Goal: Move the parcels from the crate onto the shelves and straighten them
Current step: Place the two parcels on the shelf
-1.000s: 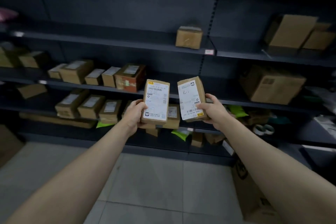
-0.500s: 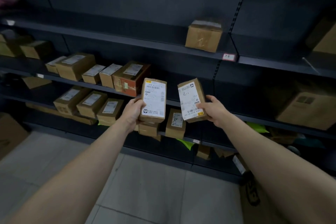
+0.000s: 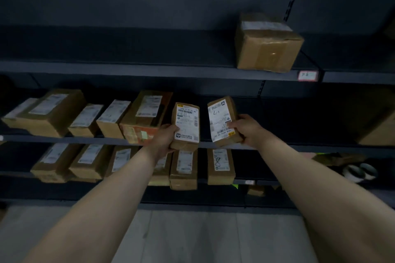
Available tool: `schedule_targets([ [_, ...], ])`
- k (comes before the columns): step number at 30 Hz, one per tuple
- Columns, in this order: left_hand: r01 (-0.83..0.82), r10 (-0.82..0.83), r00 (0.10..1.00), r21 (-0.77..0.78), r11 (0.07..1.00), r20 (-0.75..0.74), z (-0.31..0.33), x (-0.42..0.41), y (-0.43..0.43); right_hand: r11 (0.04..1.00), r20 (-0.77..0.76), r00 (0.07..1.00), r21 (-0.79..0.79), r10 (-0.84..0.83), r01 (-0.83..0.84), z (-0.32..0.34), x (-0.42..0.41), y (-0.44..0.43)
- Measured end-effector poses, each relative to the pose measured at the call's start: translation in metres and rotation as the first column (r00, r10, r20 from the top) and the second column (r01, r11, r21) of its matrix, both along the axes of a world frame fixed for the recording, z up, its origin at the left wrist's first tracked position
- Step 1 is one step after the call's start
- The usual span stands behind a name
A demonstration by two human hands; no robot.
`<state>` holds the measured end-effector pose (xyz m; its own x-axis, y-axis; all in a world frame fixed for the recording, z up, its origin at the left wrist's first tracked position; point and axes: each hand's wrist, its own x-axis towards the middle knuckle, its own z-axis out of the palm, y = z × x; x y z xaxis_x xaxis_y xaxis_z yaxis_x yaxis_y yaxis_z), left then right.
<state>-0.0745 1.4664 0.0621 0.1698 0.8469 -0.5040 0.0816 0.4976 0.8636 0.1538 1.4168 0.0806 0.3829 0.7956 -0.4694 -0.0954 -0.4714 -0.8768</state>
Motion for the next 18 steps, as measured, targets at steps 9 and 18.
schedule_targets([
  [9,0.126,-0.135,0.988,-0.104,0.987,-0.079,-0.030,0.013,0.074,0.981,0.000,1.000,-0.195,-0.016,0.015,-0.027,0.001,0.057],
  [18,0.166,-0.195,0.955,-0.145,0.975,-0.222,-0.048,0.035,0.108,0.957,-0.058,0.998,-0.288,0.027,-0.043,-0.048,0.003,0.106],
])
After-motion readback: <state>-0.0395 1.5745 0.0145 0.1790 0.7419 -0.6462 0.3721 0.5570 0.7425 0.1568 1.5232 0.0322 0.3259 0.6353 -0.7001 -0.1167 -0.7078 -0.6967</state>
